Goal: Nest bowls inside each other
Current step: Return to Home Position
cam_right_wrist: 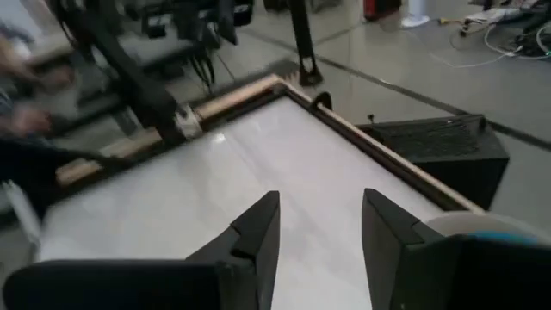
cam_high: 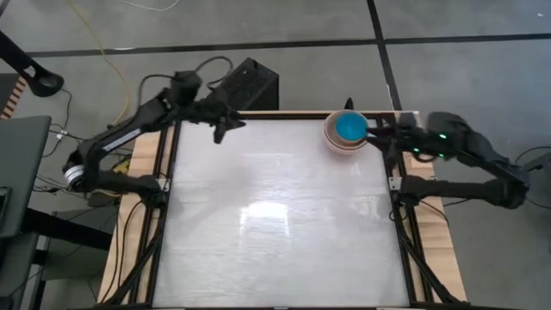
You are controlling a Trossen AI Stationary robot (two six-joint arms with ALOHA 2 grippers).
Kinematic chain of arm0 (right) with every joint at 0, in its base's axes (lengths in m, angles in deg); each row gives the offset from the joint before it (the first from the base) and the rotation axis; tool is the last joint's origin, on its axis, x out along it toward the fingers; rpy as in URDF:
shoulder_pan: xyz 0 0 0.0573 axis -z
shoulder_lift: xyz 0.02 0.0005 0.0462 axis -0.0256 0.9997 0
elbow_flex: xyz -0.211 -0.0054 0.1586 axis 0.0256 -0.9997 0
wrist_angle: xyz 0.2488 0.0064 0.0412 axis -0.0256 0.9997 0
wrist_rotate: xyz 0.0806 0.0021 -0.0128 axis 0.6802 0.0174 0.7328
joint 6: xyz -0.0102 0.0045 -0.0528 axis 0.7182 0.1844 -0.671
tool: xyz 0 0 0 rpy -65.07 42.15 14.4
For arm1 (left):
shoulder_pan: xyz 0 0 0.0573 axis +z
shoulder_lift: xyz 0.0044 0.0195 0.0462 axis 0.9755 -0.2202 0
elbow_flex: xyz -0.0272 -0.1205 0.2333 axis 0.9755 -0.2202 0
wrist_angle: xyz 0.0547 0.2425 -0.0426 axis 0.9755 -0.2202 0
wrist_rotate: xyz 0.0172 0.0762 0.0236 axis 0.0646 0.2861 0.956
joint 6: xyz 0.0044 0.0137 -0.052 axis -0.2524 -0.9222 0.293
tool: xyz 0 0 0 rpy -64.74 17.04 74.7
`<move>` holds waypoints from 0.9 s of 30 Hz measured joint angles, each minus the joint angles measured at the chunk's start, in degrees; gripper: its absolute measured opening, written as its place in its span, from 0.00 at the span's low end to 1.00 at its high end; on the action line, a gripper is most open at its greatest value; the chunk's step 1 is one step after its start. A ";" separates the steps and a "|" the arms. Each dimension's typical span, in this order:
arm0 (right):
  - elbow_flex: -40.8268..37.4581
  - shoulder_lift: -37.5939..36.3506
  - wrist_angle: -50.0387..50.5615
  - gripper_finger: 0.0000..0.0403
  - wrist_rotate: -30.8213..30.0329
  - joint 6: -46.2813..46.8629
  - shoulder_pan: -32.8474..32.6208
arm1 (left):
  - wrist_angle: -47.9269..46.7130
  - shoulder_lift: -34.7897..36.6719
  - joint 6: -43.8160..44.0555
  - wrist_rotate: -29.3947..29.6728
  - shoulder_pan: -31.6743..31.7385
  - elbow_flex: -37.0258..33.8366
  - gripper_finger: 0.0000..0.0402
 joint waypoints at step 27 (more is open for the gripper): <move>-15.30 -33.91 3.82 0.32 1.05 9.07 -4.21 | -25.62 34.17 21.26 36.66 -26.36 0.02 0.29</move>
